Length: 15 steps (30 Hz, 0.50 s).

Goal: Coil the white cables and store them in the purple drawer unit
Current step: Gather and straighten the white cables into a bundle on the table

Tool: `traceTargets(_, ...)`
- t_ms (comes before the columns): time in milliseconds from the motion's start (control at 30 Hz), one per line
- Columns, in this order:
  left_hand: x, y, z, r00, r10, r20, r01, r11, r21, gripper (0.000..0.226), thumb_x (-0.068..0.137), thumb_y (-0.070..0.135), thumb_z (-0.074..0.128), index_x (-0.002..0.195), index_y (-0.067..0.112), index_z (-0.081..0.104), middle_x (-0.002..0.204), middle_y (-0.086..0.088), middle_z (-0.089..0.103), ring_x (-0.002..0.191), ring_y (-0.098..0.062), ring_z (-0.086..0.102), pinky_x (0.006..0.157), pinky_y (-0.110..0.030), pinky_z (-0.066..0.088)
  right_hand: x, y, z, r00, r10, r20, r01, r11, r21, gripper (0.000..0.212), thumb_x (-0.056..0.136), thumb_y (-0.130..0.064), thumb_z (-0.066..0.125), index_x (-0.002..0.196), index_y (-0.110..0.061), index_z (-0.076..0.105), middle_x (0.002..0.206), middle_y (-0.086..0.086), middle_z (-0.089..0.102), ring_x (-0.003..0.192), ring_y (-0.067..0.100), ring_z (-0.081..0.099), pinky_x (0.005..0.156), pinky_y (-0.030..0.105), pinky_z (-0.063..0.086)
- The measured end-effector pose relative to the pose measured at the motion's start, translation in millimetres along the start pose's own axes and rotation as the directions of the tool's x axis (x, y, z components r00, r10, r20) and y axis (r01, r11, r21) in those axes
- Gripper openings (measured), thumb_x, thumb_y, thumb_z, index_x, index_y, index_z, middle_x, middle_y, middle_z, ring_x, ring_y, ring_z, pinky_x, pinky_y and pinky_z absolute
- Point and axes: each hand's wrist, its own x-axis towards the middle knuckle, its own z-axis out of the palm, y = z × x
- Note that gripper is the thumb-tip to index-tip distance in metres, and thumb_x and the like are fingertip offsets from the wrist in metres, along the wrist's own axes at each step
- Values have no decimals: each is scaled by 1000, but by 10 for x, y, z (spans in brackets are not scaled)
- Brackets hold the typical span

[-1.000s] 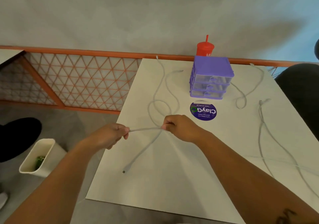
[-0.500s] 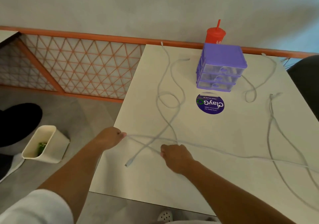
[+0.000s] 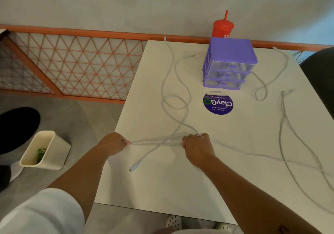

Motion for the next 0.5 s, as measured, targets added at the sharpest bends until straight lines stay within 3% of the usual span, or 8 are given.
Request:
traceTargets(100, 14, 36, 0, 1000, -16, 3, 16, 999, 28, 28, 94, 29, 46, 74, 13, 58, 75, -3, 54, 80, -20, 52, 65, -24, 34, 34, -35, -208, 994, -17, -111, 18, 1000, 3, 30, 99, -28, 30, 99, -17, 58, 96, 2, 66, 85, 22, 60, 94, 34, 29)
traceTargets(200, 9, 68, 14, 998, -61, -17, 62, 997, 42, 32, 95, 29, 44, 88, 5, 64, 84, -7, 55, 84, -23, 54, 68, -24, 35, 8, -140, -448, 989, -8, -145, 14, 999, 41, 33, 98, -39, 32, 81, -19, 52, 82, 2, 66, 68, 21, 50, 85, 34, 31)
traceTargets(367, 27, 84, 32, 987, -159, -9, 160, 987, 24, 35, 93, 30, 48, 99, 0, 64, 96, -13, 62, 92, -28, 59, 69, -25, 36, -75, 76, -764, 978, 203, -50, -198, 976, 86, 45, 89, -57, 41, 87, -17, 60, 93, 4, 64, 94, 25, 59, 80, 33, 36)
traceTargets(433, 54, 84, 30, 982, -190, 12, 189, 982, 23, 34, 91, 31, 51, 97, 0, 64, 99, -14, 64, 81, -25, 55, 66, -25, 37, -88, 289, -832, 963, 269, 29, -270, 946, 180, 46, 87, -56, 47, 66, -15, 51, 73, 4, 55, 83, 26, 57, 70, 29, 39)
traceTargets(500, 58, 98, 16, 978, -208, 26, 208, 978, 10, 30, 90, 31, 55, 85, 3, 62, 82, -10, 58, 71, -21, 50, 57, -25, 36, -108, 418, -807, 951, 280, 131, -308, 897, 316, 49, 86, -50, 53, 54, -17, 38, 60, 0, 43, 71, 24, 49, 56, 27, 34)
